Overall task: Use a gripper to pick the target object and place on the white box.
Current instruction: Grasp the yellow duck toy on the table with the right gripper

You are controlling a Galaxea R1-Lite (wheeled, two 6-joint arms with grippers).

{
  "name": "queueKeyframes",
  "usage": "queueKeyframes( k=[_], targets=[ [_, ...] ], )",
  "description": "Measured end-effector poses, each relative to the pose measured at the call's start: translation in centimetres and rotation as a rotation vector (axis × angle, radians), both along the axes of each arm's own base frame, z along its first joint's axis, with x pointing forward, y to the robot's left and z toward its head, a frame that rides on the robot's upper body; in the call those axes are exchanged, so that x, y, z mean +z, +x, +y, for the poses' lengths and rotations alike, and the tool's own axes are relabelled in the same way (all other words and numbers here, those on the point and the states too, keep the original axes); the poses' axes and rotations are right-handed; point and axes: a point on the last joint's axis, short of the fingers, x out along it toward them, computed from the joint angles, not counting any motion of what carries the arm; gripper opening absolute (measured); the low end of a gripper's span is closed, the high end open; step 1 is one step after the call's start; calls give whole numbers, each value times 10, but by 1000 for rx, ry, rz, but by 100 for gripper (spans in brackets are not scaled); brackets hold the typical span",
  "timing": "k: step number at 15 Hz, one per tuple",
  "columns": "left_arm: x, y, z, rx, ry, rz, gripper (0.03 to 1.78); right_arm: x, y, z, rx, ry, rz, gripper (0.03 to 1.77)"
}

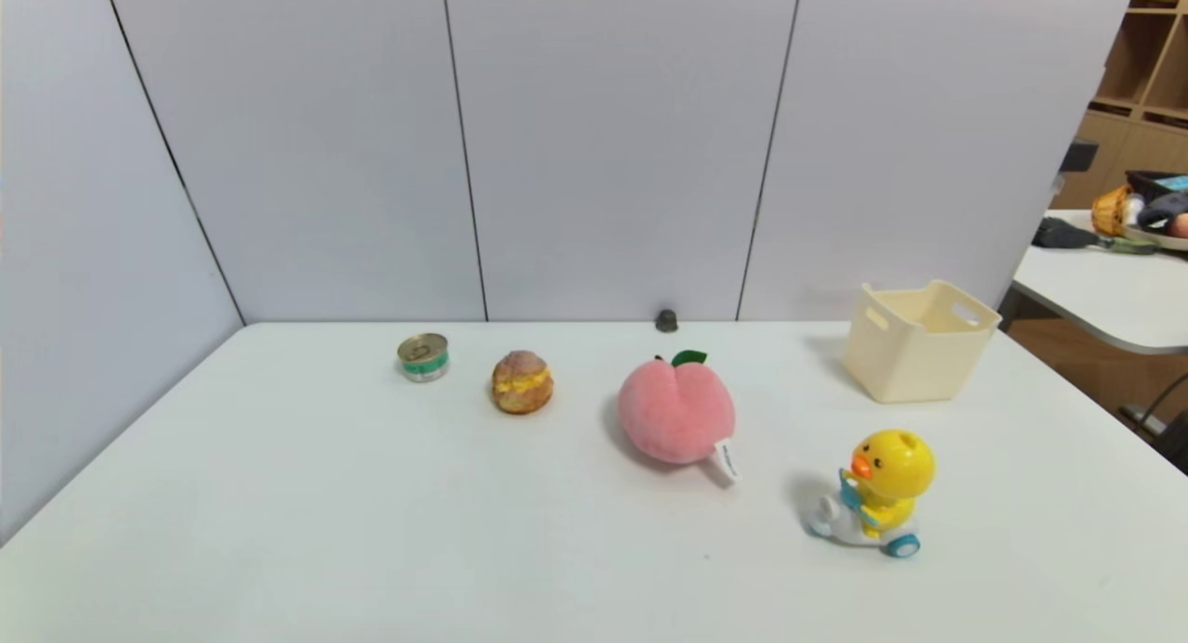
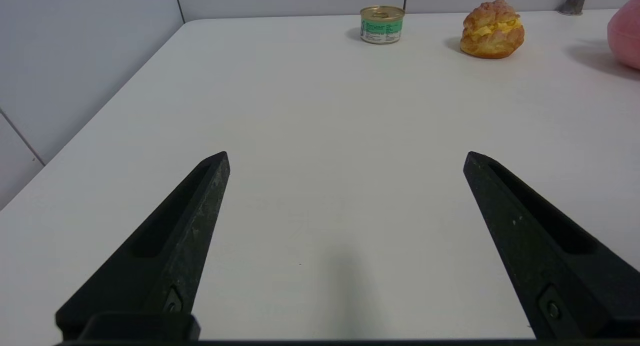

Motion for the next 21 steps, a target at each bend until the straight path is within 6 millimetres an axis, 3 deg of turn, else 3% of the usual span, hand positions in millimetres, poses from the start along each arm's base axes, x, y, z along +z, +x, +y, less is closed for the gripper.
queueKeyframes(
  k=[4, 9, 14, 21],
  targets=[
    [0, 0, 0, 0, 0, 0, 169, 20, 14, 0, 90, -1, 56, 170],
    [0, 0, 0, 0, 0, 0, 169, 33, 39, 4, 206, 25, 111, 170],
    [0, 0, 0, 0, 0, 0, 169, 31, 62, 14, 319, 48, 179, 170],
    [0, 0, 0, 0, 0, 0, 169, 24, 97, 27, 342, 56, 173, 170]
  ],
)
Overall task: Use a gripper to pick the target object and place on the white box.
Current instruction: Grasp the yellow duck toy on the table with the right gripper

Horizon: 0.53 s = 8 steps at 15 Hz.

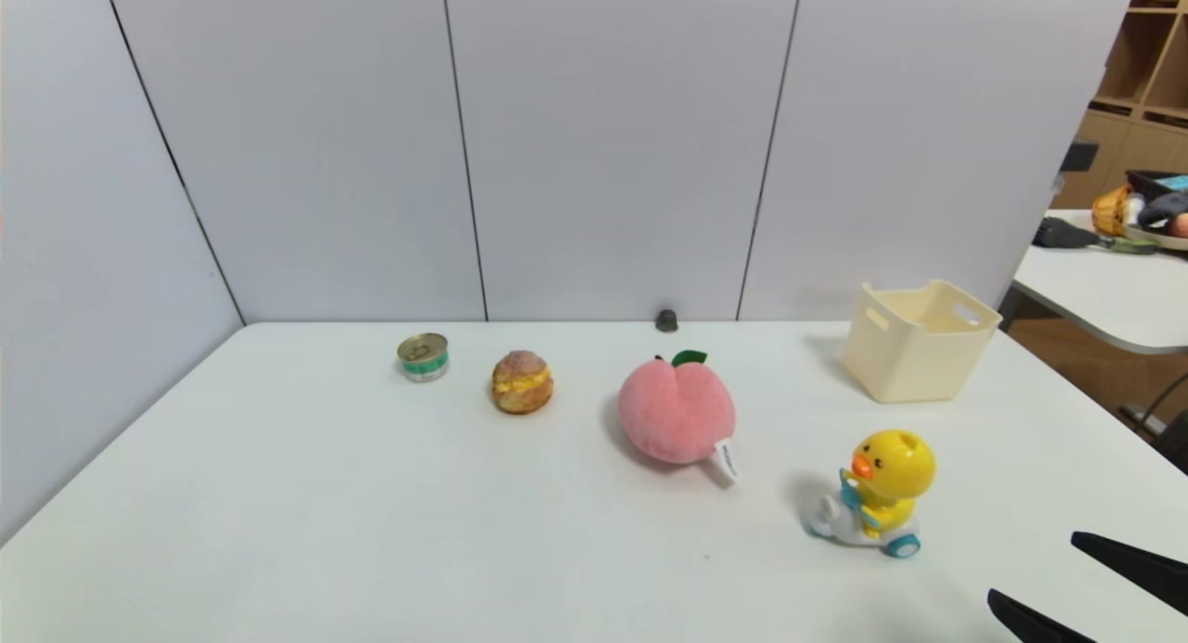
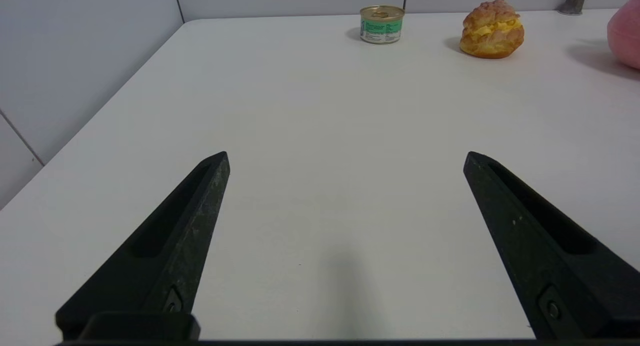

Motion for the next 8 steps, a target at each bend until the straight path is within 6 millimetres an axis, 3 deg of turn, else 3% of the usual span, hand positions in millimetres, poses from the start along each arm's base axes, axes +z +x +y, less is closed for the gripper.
queueKeyframes(
  k=[8],
  targets=[
    [0, 0, 0, 0, 0, 0, 169, -21, 27, 9, -13, -11, 40, 170]
  ],
)
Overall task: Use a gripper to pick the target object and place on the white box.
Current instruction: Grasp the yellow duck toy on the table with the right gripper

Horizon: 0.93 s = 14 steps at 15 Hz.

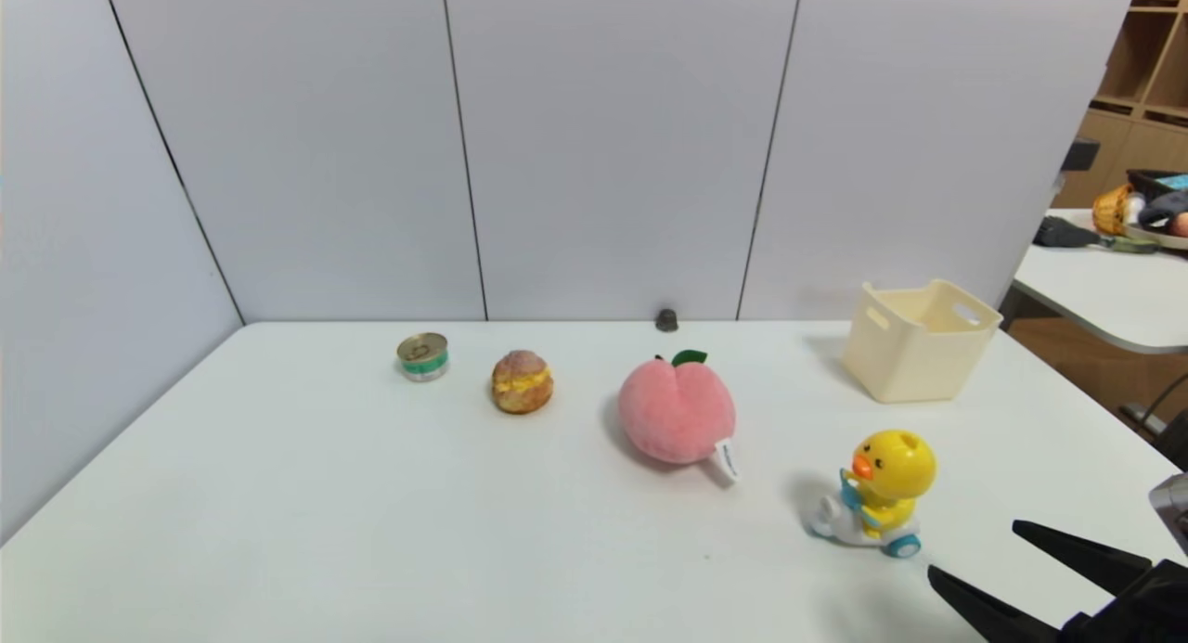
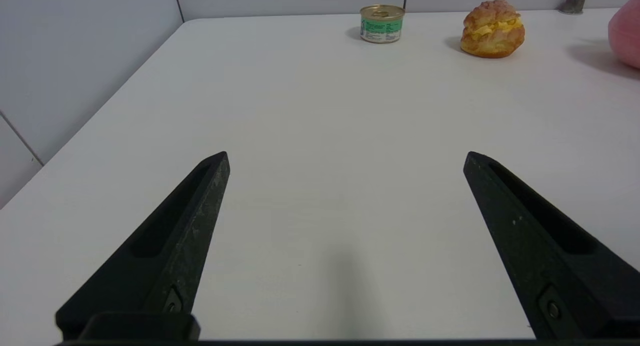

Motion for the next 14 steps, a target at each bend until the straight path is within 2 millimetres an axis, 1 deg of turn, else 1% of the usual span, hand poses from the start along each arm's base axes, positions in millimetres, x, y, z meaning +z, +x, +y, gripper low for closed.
queueKeyframes(
  k=[4, 9, 14],
  targets=[
    [0, 0, 0, 0, 0, 0, 169, -4, 12, 3, -6, -8, 23, 170],
    [0, 0, 0, 0, 0, 0, 169, -6, 28, 6, -27, -4, 11, 170],
    [0, 0, 0, 0, 0, 0, 169, -12, 38, 8, -32, -8, 20, 170]
  ],
)
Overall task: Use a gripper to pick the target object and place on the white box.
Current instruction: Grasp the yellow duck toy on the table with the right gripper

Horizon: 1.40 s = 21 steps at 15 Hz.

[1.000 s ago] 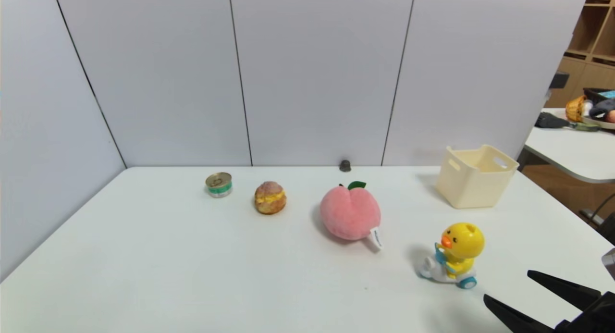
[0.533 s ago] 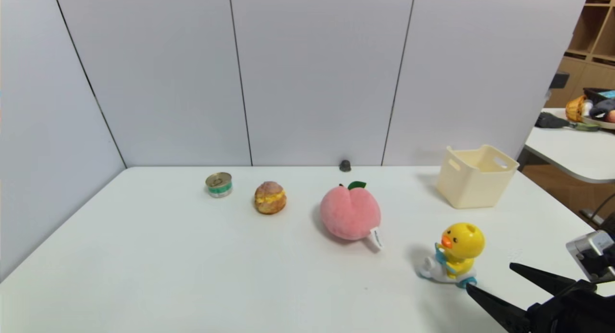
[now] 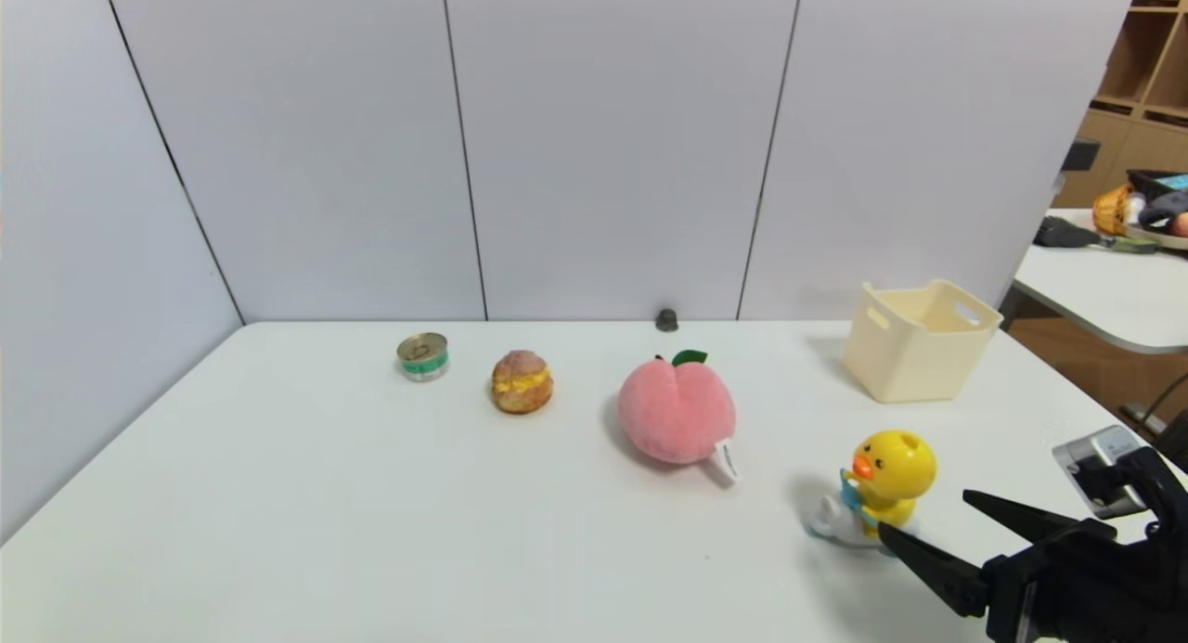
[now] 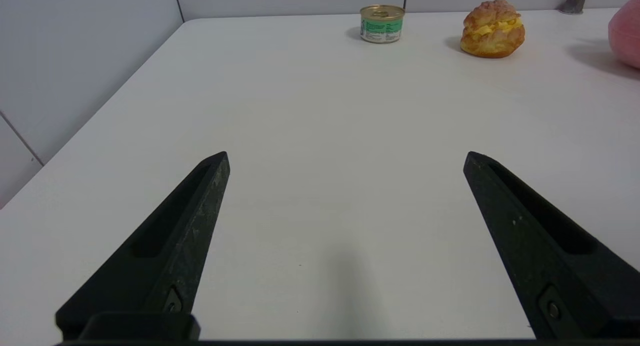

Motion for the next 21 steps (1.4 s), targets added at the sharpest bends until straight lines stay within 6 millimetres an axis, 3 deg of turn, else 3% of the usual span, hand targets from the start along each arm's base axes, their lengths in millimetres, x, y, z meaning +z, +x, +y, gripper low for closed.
queueKeyframes(
  k=[21],
  targets=[
    [0, 0, 0, 0, 0, 0, 169, -18, 43, 13, -2, -2, 2, 170]
  ],
)
